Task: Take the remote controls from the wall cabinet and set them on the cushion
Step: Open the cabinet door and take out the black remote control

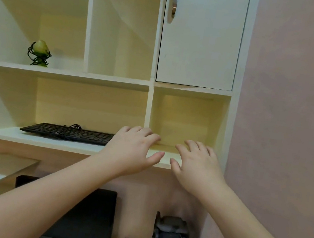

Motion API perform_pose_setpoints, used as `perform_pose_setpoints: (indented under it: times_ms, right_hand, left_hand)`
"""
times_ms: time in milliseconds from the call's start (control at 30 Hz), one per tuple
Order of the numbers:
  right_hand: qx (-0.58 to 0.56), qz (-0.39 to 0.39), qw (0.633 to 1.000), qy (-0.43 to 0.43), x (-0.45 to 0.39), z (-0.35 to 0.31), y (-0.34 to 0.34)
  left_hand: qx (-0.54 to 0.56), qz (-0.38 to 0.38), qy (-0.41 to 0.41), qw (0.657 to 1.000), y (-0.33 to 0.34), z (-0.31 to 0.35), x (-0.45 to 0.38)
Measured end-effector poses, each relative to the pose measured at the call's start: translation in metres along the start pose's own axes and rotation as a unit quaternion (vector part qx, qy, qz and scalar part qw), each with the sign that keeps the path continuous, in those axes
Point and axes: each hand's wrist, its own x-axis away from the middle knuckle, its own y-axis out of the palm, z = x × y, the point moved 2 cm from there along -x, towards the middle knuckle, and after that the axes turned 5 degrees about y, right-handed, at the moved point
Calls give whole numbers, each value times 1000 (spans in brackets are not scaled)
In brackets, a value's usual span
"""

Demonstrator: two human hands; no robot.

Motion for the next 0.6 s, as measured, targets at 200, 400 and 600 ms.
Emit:
perform_pose_setpoints:
  times_ms: [200, 400, 600]
  right_hand:
    - [46, 47, 998, -3, -42, -27, -8]
    - [88, 97, 991, -5, -87, -54, -33]
    - [64, 111, 991, 23, -126, -54, -64]
  left_hand:
    - [-18, 47, 39, 998, -4, -47, -22]
    - [-18, 106, 58, 993, -13, -89, -48]
    - [-11, 151, 57, 987, -24, -115, -81]
